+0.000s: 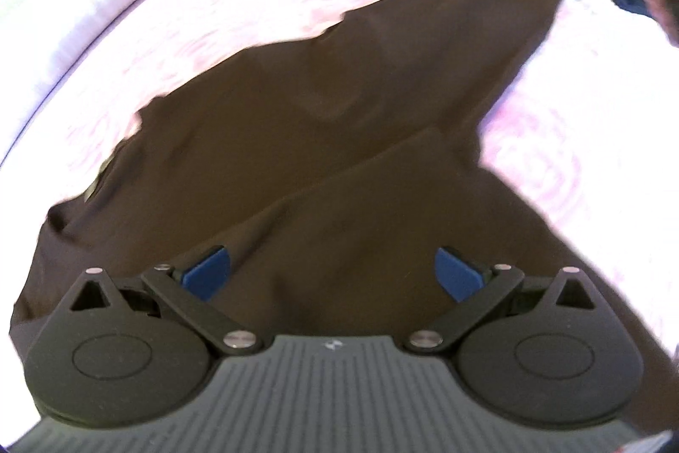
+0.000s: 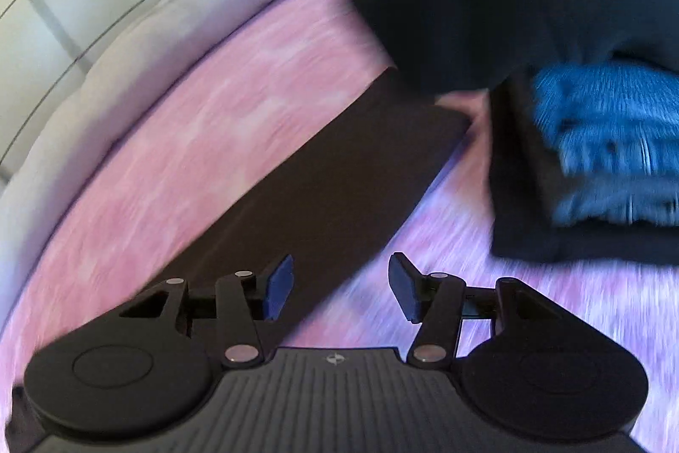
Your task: Fold clothes
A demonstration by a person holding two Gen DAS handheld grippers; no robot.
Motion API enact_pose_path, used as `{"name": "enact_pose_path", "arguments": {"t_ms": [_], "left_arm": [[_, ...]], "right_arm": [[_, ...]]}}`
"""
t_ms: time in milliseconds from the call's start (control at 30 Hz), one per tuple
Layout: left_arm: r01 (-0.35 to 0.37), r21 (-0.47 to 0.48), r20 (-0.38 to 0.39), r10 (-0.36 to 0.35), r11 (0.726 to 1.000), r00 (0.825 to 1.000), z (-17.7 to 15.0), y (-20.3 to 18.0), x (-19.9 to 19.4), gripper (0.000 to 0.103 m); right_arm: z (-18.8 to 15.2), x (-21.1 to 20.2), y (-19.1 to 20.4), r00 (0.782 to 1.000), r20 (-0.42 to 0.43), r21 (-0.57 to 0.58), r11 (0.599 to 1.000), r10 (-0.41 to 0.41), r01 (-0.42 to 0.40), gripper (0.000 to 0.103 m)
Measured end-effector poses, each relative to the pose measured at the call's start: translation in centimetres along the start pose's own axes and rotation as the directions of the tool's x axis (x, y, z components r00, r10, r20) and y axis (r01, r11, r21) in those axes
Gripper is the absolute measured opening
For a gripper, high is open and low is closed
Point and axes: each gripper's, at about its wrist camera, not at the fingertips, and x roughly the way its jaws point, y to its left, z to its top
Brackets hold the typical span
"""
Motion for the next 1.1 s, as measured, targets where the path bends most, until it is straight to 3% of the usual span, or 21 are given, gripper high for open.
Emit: {"name": "enact_pose_path", "arguments": {"t_ms": [300,333,367,400,433,567,700,833,900,967,1033,1100], "left_arm": [[0.013,0.084,-0.009,-0.012,0.996,1.0,1.7,-2.9,1.4,0.101],[0.011,0.087,-0.009,-0.01,0.996,1.0,1.6,-3.0,1.2,0.101],[0.008,0.088,-0.008,-0.008,0.996,1.0,1.5,-3.0,1.0,0.101],[0.005,0.08,-0.005,-0.005,0.997,1.0,1.4,-2.9,0.6,0.101],[0.001,0.071,-0.003,-0.001,0.997,1.0,1.2,-2.8,0.3,0.101],[-0.026,-0.003,0.008,0.026,1.0,1.0,0.0,-1.6,-1.4,0.101],[-0.054,-0.092,0.021,0.057,0.994,0.998,-1.8,0.1,-3.6,0.101],[-0.1,-0.196,0.042,0.11,0.975,0.993,-4.8,2.9,-6.6,0.101],[-0.126,-0.267,0.037,0.141,0.955,0.989,-6.8,4.8,-8.1,0.101],[-0.171,-0.334,0.01,0.185,0.927,0.983,-9.4,6.8,-9.6,0.101],[-0.223,-0.389,-0.032,0.228,0.894,0.973,-12.3,8.8,-11.0,0.102],[-0.254,-0.42,-0.071,0.247,0.872,0.966,-15.4,10.5,-12.1,0.102]], "right_arm": [[0.2,5.5,0.3,0.98,0.156,0.036,0.992,-0.124,0.12,0.052],[0.3,5.7,0.4,0.978,0.16,0.05,0.991,-0.133,0.126,0.047],[0.5,5.7,0.5,0.978,0.159,0.062,0.99,-0.138,0.129,0.025],[0.7,5.8,0.6,0.977,0.158,0.074,0.988,-0.143,0.132,0.012],[0.9,5.6,0.8,0.977,0.16,0.082,0.988,-0.141,0.129,0.01],[1.6,3.2,2.8,0.977,0.195,-0.008,0.996,-0.085,0.089,0.007],[1.2,1.4,5.3,0.982,0.169,-0.03,0.995,-0.089,0.095,0.007],[-0.2,-2.2,13.6,0.966,0.24,-0.253,0.967,0.095,-0.032,0.007],[-2.5,-4.1,19.8,0.938,0.246,-0.425,0.897,0.243,-0.121,0.007],[-6.6,-6.7,25.9,0.893,0.207,-0.595,0.776,0.4,-0.21,0.007],[-12.0,-8.4,31.4,0.842,0.082,-0.725,0.611,0.533,-0.317,0.009],[-18.3,-8.7,34.9,0.802,-0.116,-0.811,0.41,0.586,-0.417,0.028]]}}
